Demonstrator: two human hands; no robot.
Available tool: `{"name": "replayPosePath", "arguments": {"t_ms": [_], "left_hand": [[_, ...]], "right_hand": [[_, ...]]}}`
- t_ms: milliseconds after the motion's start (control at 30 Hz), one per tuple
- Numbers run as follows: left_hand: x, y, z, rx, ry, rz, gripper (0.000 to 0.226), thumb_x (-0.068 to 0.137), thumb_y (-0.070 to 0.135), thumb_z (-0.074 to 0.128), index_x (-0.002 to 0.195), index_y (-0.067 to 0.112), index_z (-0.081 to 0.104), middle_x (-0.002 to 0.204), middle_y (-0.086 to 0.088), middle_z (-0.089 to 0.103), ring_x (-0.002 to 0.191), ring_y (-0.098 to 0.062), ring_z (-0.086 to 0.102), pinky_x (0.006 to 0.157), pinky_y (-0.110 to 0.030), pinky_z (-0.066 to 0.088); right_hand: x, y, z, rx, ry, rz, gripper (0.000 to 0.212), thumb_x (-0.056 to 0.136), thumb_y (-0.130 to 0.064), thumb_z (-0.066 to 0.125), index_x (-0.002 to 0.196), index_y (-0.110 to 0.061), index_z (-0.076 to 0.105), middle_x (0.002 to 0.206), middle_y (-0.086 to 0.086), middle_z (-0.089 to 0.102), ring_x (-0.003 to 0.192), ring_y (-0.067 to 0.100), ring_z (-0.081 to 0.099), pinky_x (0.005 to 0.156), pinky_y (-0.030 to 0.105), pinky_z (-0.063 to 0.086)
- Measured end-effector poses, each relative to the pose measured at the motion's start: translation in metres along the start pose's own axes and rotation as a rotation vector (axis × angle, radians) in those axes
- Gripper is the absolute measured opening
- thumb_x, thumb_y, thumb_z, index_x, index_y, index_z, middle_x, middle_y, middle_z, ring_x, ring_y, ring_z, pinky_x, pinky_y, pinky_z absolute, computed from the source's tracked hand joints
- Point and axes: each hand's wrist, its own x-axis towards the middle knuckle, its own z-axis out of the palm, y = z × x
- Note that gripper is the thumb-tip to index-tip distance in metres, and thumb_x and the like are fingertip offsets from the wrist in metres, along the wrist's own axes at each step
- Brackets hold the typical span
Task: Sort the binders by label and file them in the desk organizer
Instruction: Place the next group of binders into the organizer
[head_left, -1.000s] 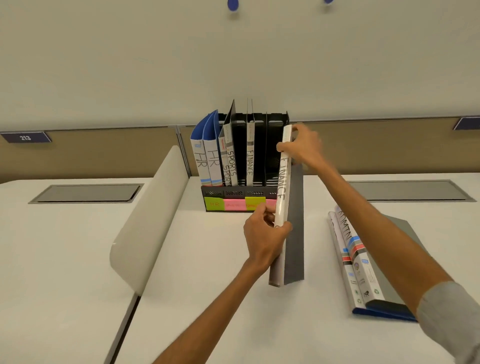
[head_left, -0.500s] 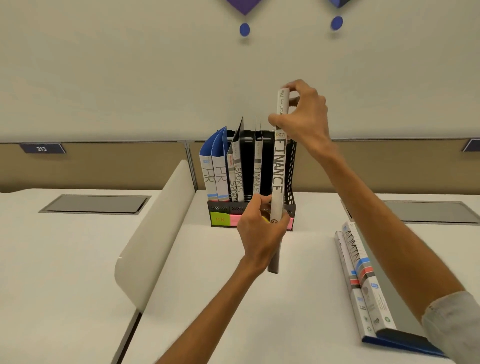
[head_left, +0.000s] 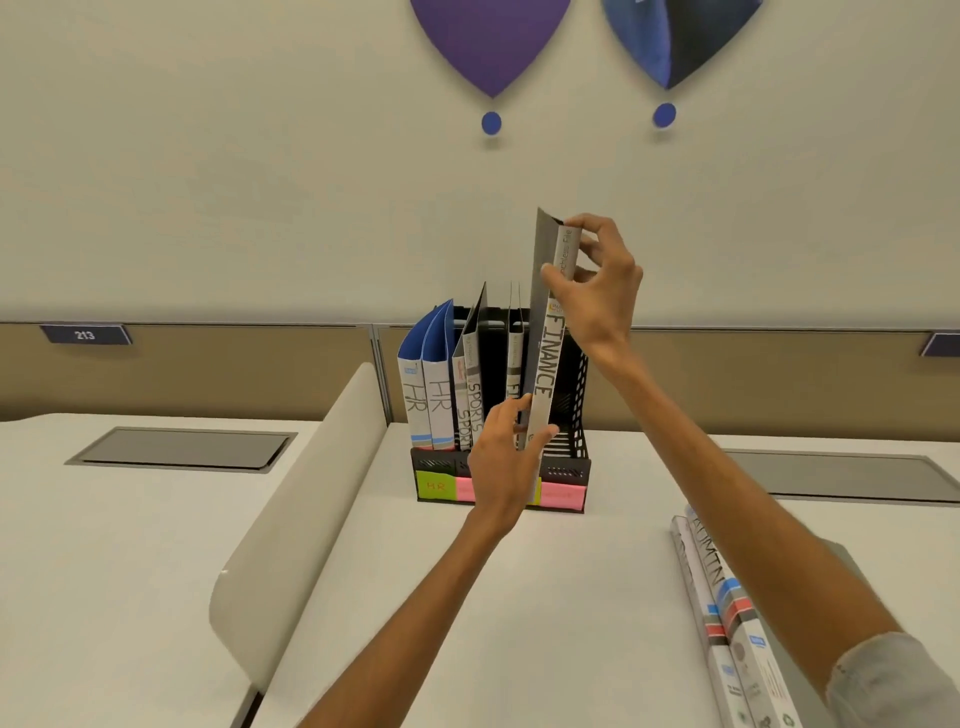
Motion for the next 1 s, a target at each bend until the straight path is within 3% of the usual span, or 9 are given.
{"name": "replayPosePath", "arguments": {"t_ms": [100, 267, 467, 600, 700, 867, 1000], "left_hand": [[0.020, -0.013, 0.013, 0.005, -0.011, -0.075, 0.039, 0.085, 0.045, 0.069, 0.120, 0.035, 0.054, 0.121, 0.015, 0.062, 0.093, -0.001, 0.064, 0.074, -0.027, 0.056], [0.010, -0.046, 0.025, 0.086, -0.037, -0.159, 0.033, 0.088, 0.047, 0.065, 0.115, 0.031, 0.056, 0.114, 0.010, 0.066, 0.088, -0.011, 0.068, 0.072, -0.038, 0.059], [0.030, -0.069, 0.040, 0.230, -0.121, -0.232, 0.063, 0.086, 0.075, 0.043, 0.122, 0.025, 0.053, 0.112, 0.006, 0.066, 0.096, -0.017, 0.065, 0.078, -0.044, 0.055], [0.041, -0.088, 0.046, 0.292, -0.288, -0.265, 0.063, 0.088, 0.069, 0.046, 0.129, 0.022, 0.048, 0.116, 0.001, 0.067, 0.103, -0.022, 0.064, 0.082, -0.042, 0.053], [0.041, -0.102, 0.049, 0.360, -0.396, -0.257, 0.058, 0.089, 0.067, 0.045, 0.126, 0.023, 0.047, 0.111, 0.000, 0.069, 0.097, -0.023, 0.066, 0.078, -0.041, 0.054], [0.041, -0.111, 0.055, 0.398, -0.387, -0.319, 0.063, 0.086, 0.071, 0.044, 0.117, 0.016, 0.043, 0.106, -0.005, 0.070, 0.093, -0.027, 0.067, 0.075, -0.040, 0.053], [0.050, -0.113, 0.062, 0.454, -0.428, -0.390, 0.064, 0.090, 0.062, 0.048, 0.122, 0.008, 0.036, 0.115, -0.011, 0.066, 0.100, -0.033, 0.066, 0.079, -0.043, 0.050]], "right_hand": [[0.002, 0.022, 0.007, 0.005, -0.019, 0.009, 0.044, 0.080, -0.004, 0.072, 0.119, -0.009, 0.052, 0.110, 0.010, 0.066, 0.100, 0.023, 0.068, 0.073, 0.034, 0.062], [-0.028, 0.047, 0.021, -0.018, -0.121, -0.028, 0.044, 0.086, -0.009, 0.071, 0.122, -0.009, 0.046, 0.106, 0.004, 0.066, 0.087, 0.018, 0.072, 0.071, 0.027, 0.062], [-0.007, 0.072, 0.032, -0.022, -0.124, -0.024, 0.046, 0.086, -0.011, 0.072, 0.123, -0.010, 0.045, 0.117, 0.010, 0.067, 0.100, 0.018, 0.070, 0.081, 0.032, 0.060], [0.009, 0.088, 0.037, -0.024, -0.133, -0.026, 0.049, 0.086, -0.013, 0.072, 0.126, -0.009, 0.043, 0.117, 0.010, 0.065, 0.095, 0.019, 0.071, 0.076, 0.031, 0.061], [0.019, 0.097, 0.044, -0.036, -0.149, -0.035, 0.051, 0.085, -0.013, 0.073, 0.126, -0.009, 0.044, 0.114, 0.003, 0.065, 0.093, 0.009, 0.067, 0.076, 0.027, 0.061], [0.031, 0.111, 0.054, -0.028, -0.145, -0.030, 0.052, 0.084, -0.013, 0.074, 0.126, -0.010, 0.045, 0.106, -0.002, 0.064, 0.082, -0.001, 0.067, 0.069, 0.013, 0.056], [0.035, 0.119, 0.060, -0.012, -0.140, -0.049, 0.051, 0.084, -0.012, 0.074, 0.126, -0.008, 0.045, 0.110, 0.007, 0.068, 0.086, 0.011, 0.070, 0.070, 0.015, 0.056]]}}
